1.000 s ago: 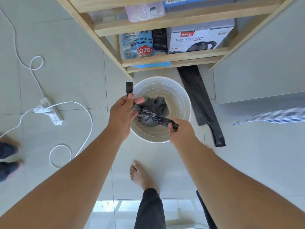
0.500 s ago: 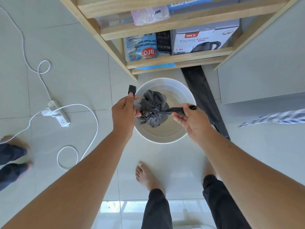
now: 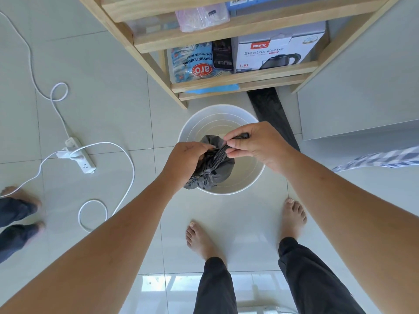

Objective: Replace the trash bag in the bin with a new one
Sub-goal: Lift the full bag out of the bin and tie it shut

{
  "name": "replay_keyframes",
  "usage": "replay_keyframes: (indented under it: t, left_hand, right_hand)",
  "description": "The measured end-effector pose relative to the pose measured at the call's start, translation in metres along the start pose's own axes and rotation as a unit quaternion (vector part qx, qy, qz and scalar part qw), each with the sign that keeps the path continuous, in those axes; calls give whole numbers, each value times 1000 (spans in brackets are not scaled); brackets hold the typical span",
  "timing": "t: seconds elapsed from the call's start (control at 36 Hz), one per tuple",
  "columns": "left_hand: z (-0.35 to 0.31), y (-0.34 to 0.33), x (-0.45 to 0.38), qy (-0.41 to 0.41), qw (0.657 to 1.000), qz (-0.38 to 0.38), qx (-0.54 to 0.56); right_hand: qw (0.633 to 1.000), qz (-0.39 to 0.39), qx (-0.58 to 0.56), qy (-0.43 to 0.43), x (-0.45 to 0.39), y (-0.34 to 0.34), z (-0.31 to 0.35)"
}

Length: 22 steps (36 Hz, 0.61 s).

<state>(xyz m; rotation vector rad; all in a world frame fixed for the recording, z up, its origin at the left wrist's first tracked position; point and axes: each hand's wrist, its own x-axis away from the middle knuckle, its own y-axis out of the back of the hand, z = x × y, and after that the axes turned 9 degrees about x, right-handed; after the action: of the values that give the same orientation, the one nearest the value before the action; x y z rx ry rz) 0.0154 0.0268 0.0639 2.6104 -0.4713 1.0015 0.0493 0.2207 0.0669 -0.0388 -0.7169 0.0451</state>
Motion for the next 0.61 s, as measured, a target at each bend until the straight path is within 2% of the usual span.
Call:
replay_keyframes:
  t: [0.17, 0.28, 0.36, 0.44, 0.53, 0.61]
  left_hand:
    - [-3, 1, 2, -1, 992, 89, -86]
    - [0, -3, 1, -16, 982, 101, -156]
    - [2, -6, 0, -4, 988, 75, -137]
    - [6, -9, -3, 22, 995, 52, -86]
    - [6, -11, -4, 32, 997, 35, -65]
    - [6, -10, -6, 47, 997, 34, -43]
  right_hand:
    - [1000, -13, -2, -10, -8, 0, 1]
    - [999, -23, -13, -20, -12, -5, -1]
    - [997, -46, -48, -39, -15, -9, -3]
    - [994, -76, -14, -83, -13, -13, -10]
    - [992, -45, -21, -113, -6, -23, -20]
    - [993, -42, -48, -100, -2, -35, -31]
